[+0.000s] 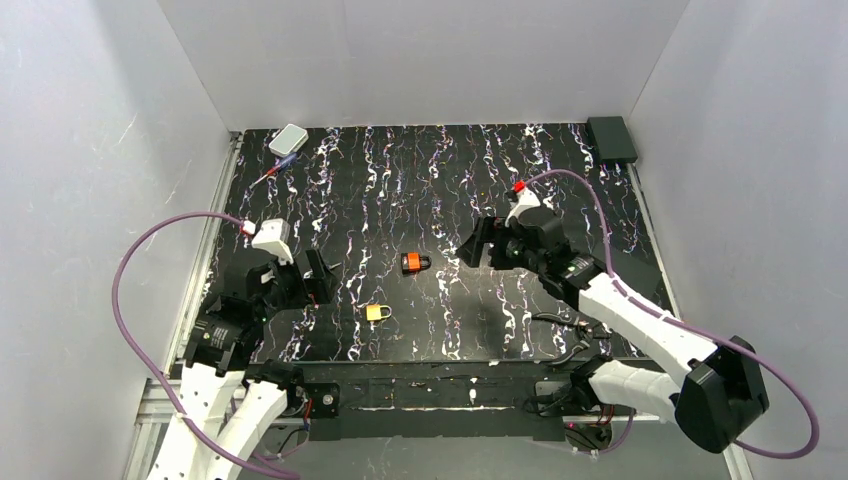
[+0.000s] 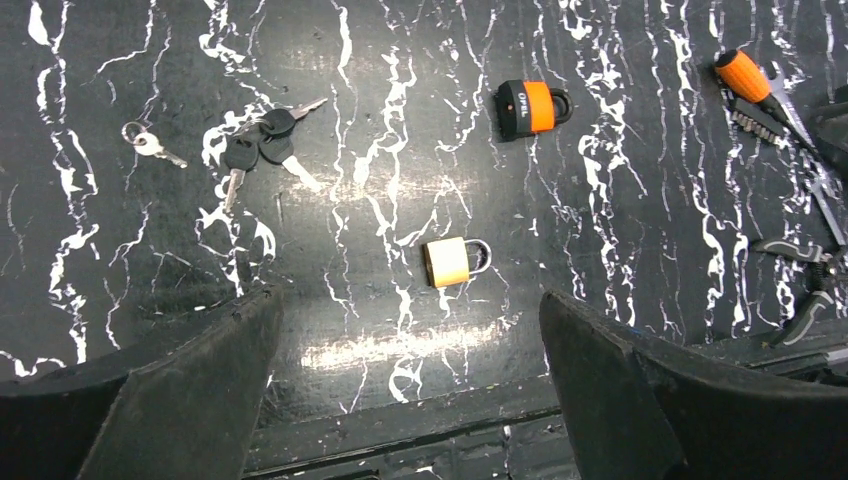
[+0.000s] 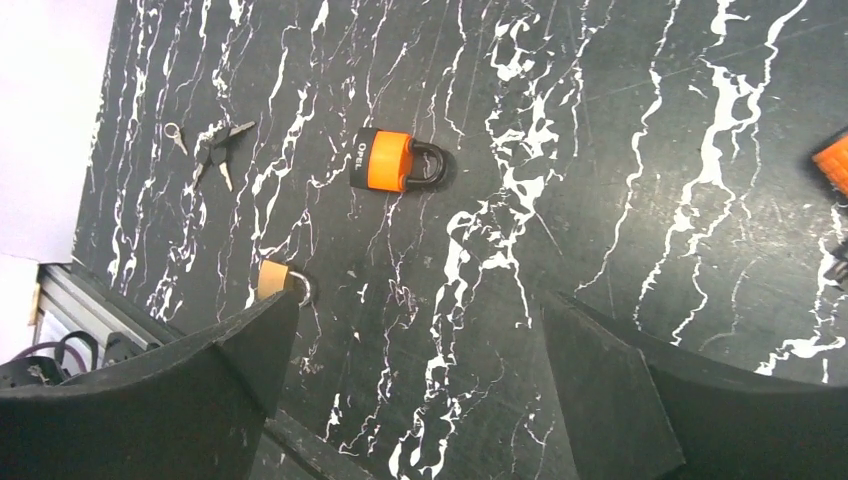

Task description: Unlock with the key

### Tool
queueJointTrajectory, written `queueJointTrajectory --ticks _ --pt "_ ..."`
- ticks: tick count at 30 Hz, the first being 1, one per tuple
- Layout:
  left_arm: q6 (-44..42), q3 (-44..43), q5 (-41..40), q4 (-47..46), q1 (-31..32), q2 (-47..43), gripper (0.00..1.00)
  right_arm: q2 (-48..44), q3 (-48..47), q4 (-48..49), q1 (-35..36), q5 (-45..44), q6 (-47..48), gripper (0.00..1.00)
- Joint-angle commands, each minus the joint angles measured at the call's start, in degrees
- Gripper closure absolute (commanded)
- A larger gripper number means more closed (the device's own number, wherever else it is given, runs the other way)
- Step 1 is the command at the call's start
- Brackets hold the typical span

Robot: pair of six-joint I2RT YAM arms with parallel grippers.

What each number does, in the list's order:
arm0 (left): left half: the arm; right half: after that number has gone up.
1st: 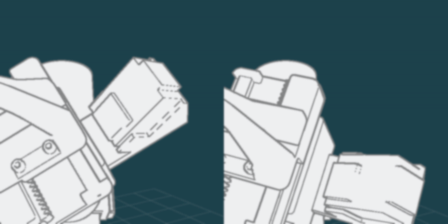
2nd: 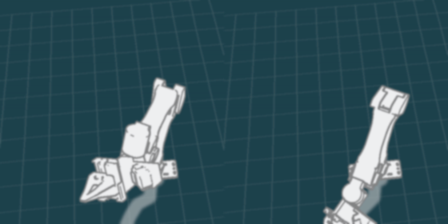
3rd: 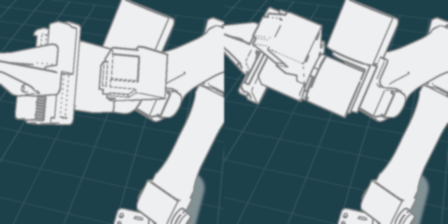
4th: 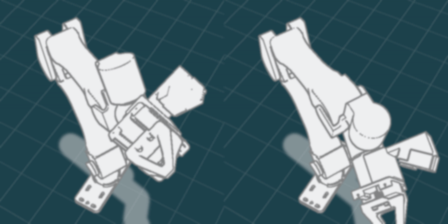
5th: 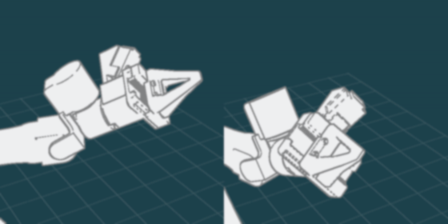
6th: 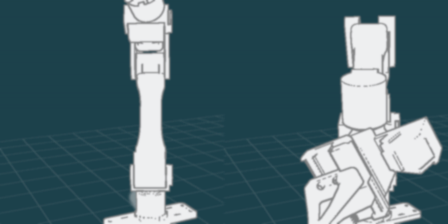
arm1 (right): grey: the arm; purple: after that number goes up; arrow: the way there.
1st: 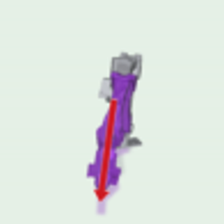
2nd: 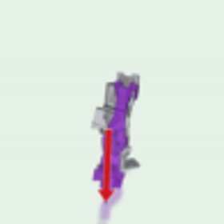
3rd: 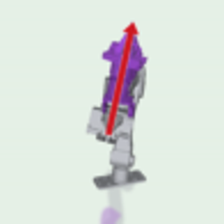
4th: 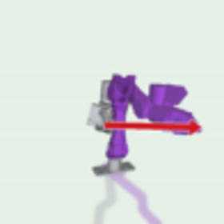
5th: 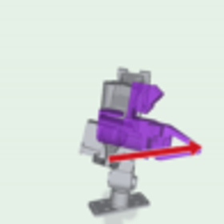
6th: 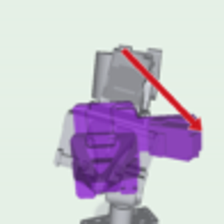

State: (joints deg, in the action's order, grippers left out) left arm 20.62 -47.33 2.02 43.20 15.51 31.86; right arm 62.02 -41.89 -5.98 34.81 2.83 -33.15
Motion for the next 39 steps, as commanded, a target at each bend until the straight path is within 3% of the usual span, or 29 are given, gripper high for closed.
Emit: queueJointTrajectory --ticks 1,7,14,21,26,31,34,39 --pt "0.56 -0.43 -4.47 1.99 0.15 0.60 0.01 1.33 -4.14 0.33 5.90 -9.26 -1.44 0.00" --pt "1.38 -0.43 -8.01 2.76 0.21 -1.65 0.01 7.72 -9.95 -3.26 15.81 -19.47 -0.64 0.00" --pt "2.93 -0.49 -14.34 3.86 -0.36 -7.10 0.01 21.01 -22.33 -9.38 23.30 -23.26 0.35 0.00" --pt "3.99 -0.20 -18.46 4.32 -3.15 -12.39 0.01 38.19 -41.70 -22.05 28.03 -27.17 -15.59 0.00" --pt "4.54 0.04 -20.80 4.52 -4.13 -14.64 0.00 46.98 -50.49 -20.23 31.15 -28.80 -28.79 0.00" --pt "5.76 -0.52 -23.44 5.87 -4.17 -14.42 0.04 52.88 -51.77 -13.27 31.26 -25.35 -41.63 0.02" --pt "5.99 -0.69 -23.97 6.15 -4.17 -14.53 0.04 55.08 -49.28 -2.19 31.38 -23.74 -44.93 0.12" --pt "6.57 -1.08 -25.22 6.89 -4.17 -14.88 0.04 62.51 -57.12 -1.81 31.37 -22.53 -46.78 0.13"
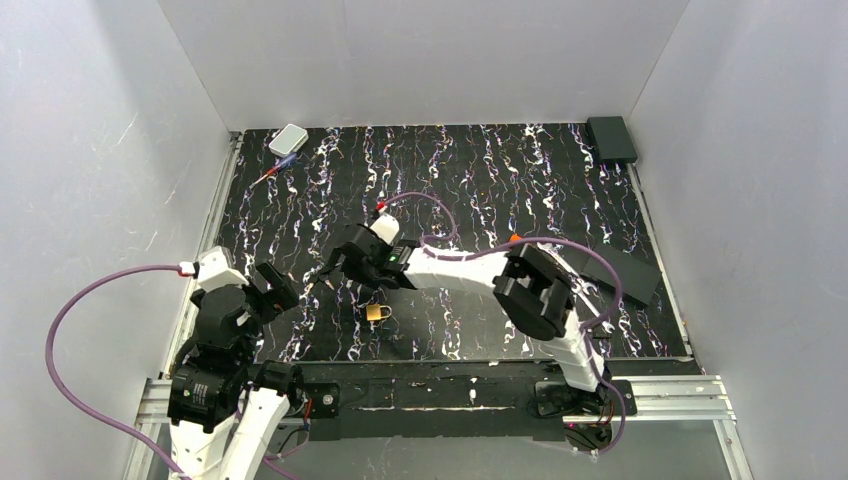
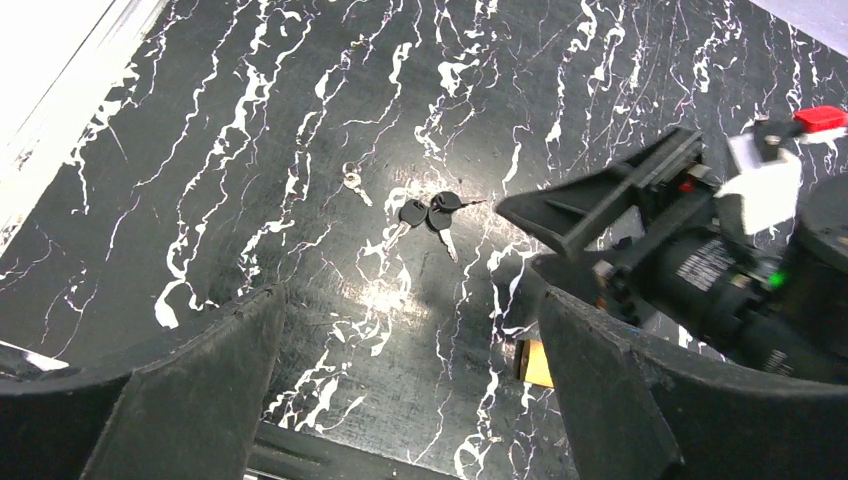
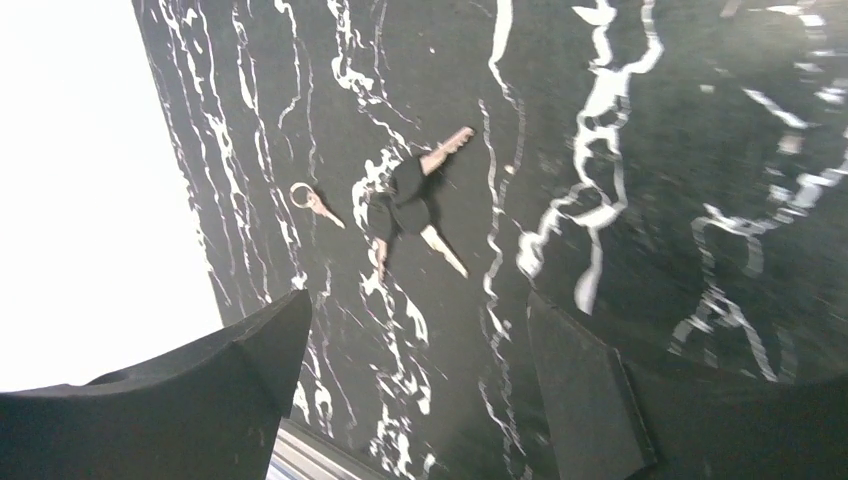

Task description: Unlock with the key

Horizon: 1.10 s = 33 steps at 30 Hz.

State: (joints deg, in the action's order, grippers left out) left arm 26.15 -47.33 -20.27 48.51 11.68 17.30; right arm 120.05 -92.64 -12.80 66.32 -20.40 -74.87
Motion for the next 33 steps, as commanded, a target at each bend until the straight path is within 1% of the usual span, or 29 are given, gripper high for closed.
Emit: queueJointTrajectory --ticks 1,4,8,13,18,27,29,33 --pt "1.13 -1.09 -3.12 1.70 -0.33 -0.34 0.04 5.65 -7.73 4.98 -0.14 0.90 -5.48 0.14" --pt "1.31 -1.10 -3.56 1.90 -0.34 -0.17 0.04 8.39 -9.70 6.11 -0.14 0.91 -6.95 0.21" --pt "1.76 -1.17 -4.48 2.34 -0.34 -0.31 0.05 10.35 -9.95 8.07 -0.06 -1.04 -8.81 0.28" --pt "1.80 -1.27 -4.26 2.41 -0.34 -0.09 0.05 13.58 -12.04 8.64 -0.07 -1.86 -9.90 0.29" --pt "1.75 -1.27 -4.45 2.48 -0.34 0.01 0.05 15.97 -13.61 8.49 -0.10 -2.42 -10.18 0.36" --pt "1.89 -1.36 -4.75 2.71 -0.34 0.15 0.06 18.16 -14.94 7.79 -0.14 -4.58 -9.27 0.38" --pt "1.85 -1.36 -4.77 2.71 -0.35 0.23 0.06 18.79 -15.42 7.47 -0.14 -5.09 -8.80 0.42" --pt "1.80 -1.36 -4.86 2.64 -0.34 0.42 0.06 20.05 -16.24 6.62 -0.14 -5.95 -7.55 0.47"
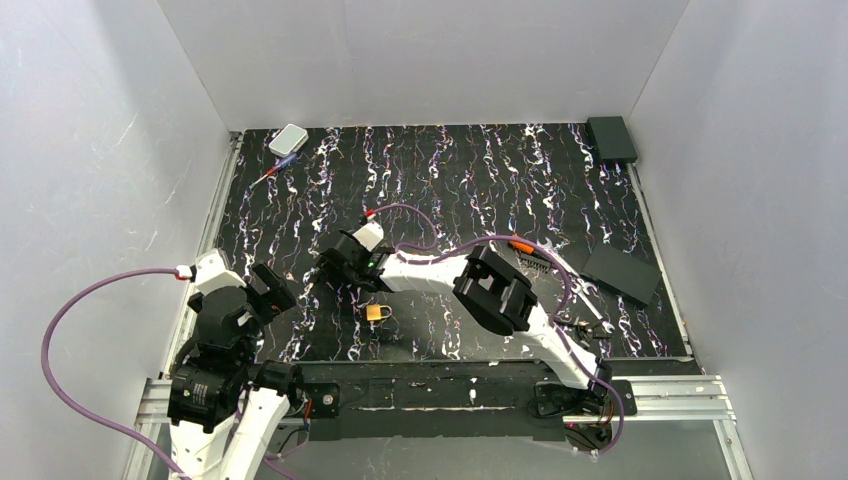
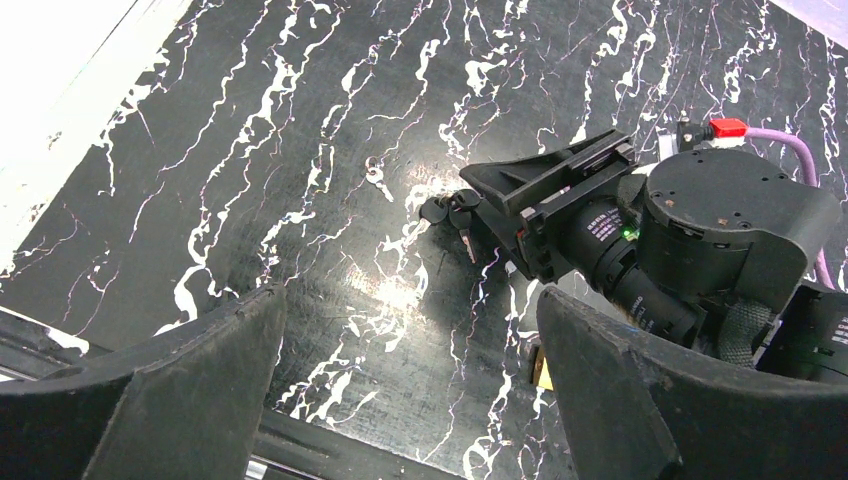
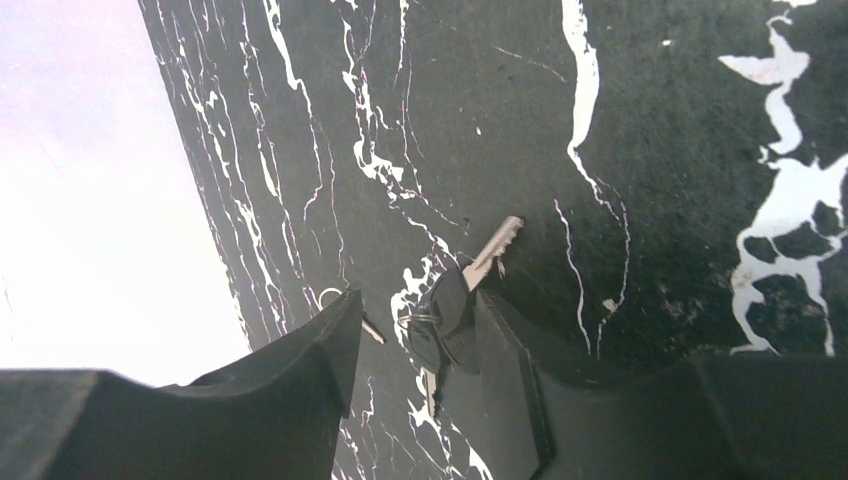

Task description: Unlock with the key

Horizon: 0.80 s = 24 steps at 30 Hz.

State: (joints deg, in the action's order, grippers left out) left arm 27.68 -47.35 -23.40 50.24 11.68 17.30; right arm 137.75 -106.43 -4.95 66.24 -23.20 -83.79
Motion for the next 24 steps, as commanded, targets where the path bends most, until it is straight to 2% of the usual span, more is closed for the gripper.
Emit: queueJointTrajectory --ticks 1,6,8,10,11,15,18,24 --pt "0.27 -1.32 -1.74 0.94 -0.34 0.45 0.06 2.49 -2.39 -0.94 -0.10 -3.16 1.84 0.49" --pt "0.27 -1.30 -1.80 0.92 -0.34 0.63 0.06 3.02 -2.53 -1.45 -0.15 -3.79 3.15 0.59" --pt "0.22 -1.25 -1.83 0.95 -0.37 0.88 0.06 3.73 -2.47 -1.03 -0.14 -4.13 4.68 0.75" --pt "0.18 -1.25 -1.83 0.92 -0.41 1.05 0.06 4.72 -2.62 -0.24 -0.30 -3.77 6.11 0.87" --pt "0.18 -1.24 -1.83 0.96 -0.43 1.19 0.06 5.13 -2.61 0.71 -0.45 -3.46 7.41 0.97" --pt "-0.68 -1.00 -0.95 0.40 -0.74 1.76 0.06 4.37 -1.49 4.22 -0.80 -3.03 12.67 0.99" --pt "-3.38 -0.45 3.52 -1.53 -0.88 2.44 0.05 -2.92 8.58 16.82 -1.05 -2.14 19.16 0.99" --pt "-5.69 0.32 11.49 -4.85 -1.38 3.54 0.05 -12.21 22.48 31.15 -1.95 1.58 23.74 0.99"
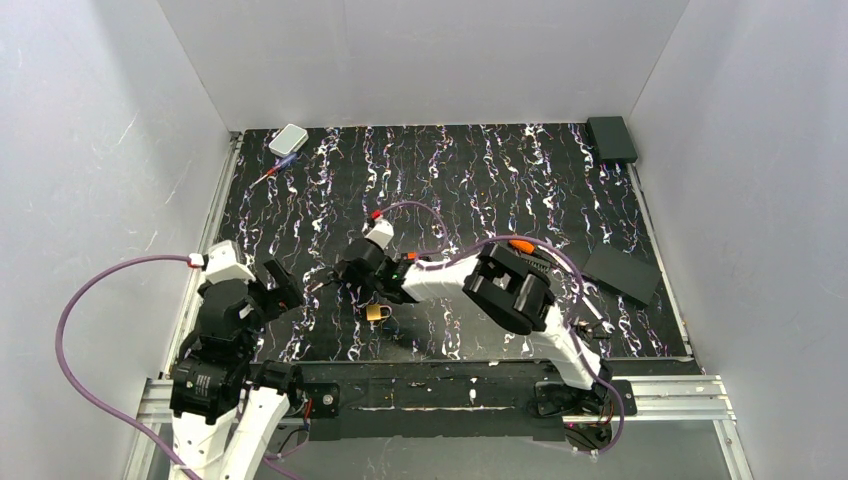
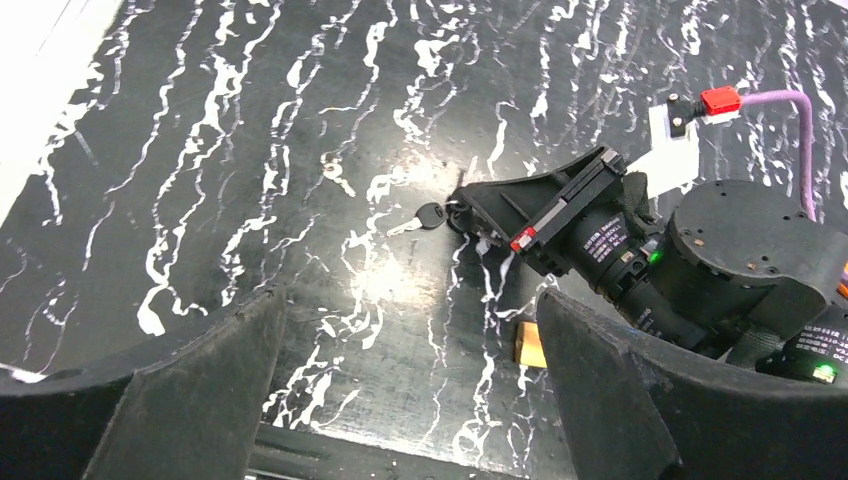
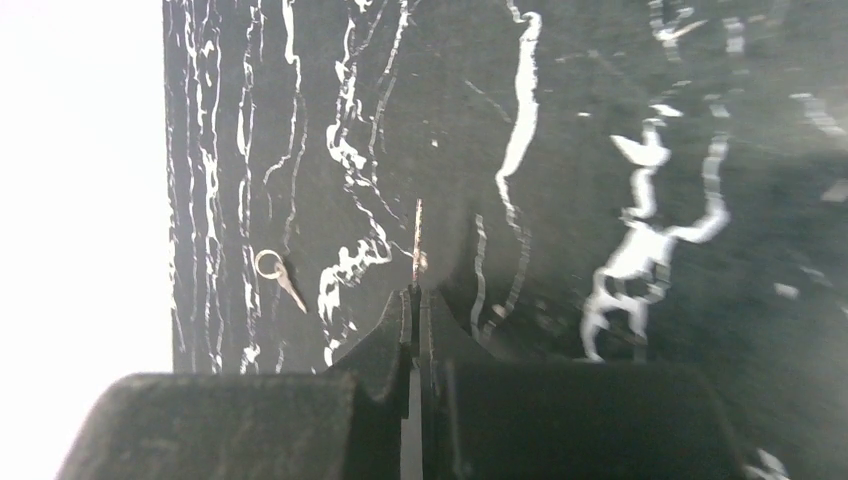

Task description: Unlock with the key

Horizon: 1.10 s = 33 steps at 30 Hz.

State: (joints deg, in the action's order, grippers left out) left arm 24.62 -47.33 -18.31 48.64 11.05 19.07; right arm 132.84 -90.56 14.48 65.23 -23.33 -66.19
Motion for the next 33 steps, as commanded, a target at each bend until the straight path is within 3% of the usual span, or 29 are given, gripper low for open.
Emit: queueJointTrajectory --ticks 1,11,14,21,26,33 --pt "-2.93 0.37 8.49 -3.86 -1.09 2.22 0.05 -8.82 8.89 14.49 -1.10 2.56 6.75 0.99" --pt "-2.20 2.23 29.90 -12.29 -1.64 3.18 0.19 -25.95 33.32 45.38 -3.36 18.83 15.31 0.99" --pt "-0.07 4.39 35.51 -17.52 -1.64 3.55 0.24 -31.86 36.87 45.28 -3.51 24.69 20.10 0.99" --pt "4.55 5.36 44.18 -25.66 -1.64 11.15 0.33 -42.04 41.34 39.15 -3.45 29.22 25.74 0.99" --pt "7.08 3.62 45.09 -27.27 -1.62 16.62 0.39 -43.88 41.66 37.85 -3.36 30.67 25.73 0.99" --pt "8.65 3.30 44.84 -29.15 -1.59 16.96 0.44 -43.21 40.07 35.88 -2.92 31.48 25.59 0.99"
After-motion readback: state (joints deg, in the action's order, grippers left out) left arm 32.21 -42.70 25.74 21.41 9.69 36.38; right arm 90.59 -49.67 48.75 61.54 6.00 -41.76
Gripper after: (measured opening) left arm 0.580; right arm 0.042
